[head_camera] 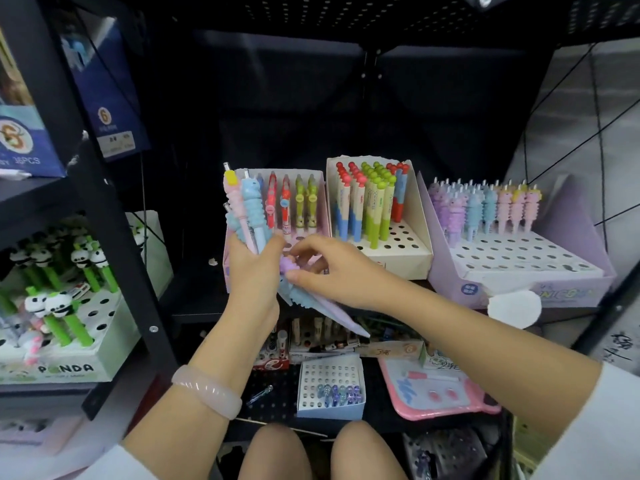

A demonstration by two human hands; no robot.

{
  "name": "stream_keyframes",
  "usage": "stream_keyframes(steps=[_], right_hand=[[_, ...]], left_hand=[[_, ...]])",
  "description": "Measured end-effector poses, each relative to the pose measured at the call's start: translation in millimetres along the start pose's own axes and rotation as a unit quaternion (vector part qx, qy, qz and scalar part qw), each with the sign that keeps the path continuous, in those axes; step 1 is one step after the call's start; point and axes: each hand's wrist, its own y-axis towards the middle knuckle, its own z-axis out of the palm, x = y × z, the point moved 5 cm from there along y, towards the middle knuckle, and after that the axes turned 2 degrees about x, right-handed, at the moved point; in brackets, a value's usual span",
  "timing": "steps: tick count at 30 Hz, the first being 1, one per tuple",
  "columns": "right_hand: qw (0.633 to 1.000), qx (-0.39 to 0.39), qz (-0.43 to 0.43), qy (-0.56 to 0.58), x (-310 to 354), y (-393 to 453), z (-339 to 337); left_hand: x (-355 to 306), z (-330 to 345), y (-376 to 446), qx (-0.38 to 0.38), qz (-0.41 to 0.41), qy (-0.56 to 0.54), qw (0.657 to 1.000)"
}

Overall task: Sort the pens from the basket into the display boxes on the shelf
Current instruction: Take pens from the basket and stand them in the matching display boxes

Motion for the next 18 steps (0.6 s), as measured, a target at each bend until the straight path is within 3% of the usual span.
stream_keyframes(steps=[4, 13, 18], right_hand=[[0.997, 0.061, 0.034, 0.039, -8.1, -16.8, 10.7], [0.999, 0.013, 0.037, 0.018, -42.9, -50.5, -14.7], [0.95, -0.138, 0.091, 0.263, -55.8, -56.3, -49.4]], left_hand=[[-4.0, 14.4, -3.2, -0.011, -0.005, -0.023, 1.0], [8.9, 24.3, -5.3, -0.071, -0.037, -0.015, 0.997], [18.9, 58.3, -24.5, 0.068, -0.065, -0.019, 0.995]])
